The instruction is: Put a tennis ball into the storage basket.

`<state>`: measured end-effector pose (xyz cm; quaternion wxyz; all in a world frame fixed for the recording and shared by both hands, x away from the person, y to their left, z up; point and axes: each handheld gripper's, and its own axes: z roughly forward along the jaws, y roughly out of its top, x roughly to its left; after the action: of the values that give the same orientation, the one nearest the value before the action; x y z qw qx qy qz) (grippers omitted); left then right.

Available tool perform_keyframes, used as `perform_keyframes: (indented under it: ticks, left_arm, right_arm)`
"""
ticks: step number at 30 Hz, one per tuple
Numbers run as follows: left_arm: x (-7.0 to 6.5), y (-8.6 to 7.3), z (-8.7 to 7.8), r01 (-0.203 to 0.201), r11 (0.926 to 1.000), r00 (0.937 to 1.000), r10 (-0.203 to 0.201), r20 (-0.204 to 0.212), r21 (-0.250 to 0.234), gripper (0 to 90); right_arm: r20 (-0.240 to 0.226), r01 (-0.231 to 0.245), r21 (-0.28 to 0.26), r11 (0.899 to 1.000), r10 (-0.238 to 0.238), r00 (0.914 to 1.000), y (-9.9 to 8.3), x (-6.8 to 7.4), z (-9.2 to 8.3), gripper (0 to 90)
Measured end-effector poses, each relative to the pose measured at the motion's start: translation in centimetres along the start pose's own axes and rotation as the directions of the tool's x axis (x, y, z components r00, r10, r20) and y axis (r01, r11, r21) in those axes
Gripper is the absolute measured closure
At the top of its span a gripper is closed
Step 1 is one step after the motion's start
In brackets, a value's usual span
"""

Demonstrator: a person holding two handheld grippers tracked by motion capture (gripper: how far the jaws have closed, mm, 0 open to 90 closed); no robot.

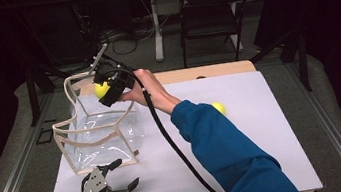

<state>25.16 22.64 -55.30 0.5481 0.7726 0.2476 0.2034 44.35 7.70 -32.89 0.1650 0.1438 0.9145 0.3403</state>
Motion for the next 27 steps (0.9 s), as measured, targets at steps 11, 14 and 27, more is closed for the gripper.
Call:
perform_keyframes:
  ticks: [11,14,27]
  left_arm:
    - [0.0,0.0,0.1,0.0,1.0,1.0,0.0,-0.001,0.001,15.8]
    - [0.0,0.0,0.1,0.0,1.0,1.0,0.0,-0.001,0.001,15.8]
    - [0.1,0.0,0.1,0.007,1.0,1.0,-0.007,0.006,-0.003,15.8]
  right_arm:
    - [-0.008,0.003,0.027,1.0,-0.003,1.0,0.1,-0.1,0.7,25.9]
    - [-0.011,0.001,0.03,1.0,-0.001,0.9999,0.1,-0.1,0.7,25.9]
    - [-0.022,0.012,0.077,0.997,-0.01,0.9997,0.3,0.2,1.8,25.9]
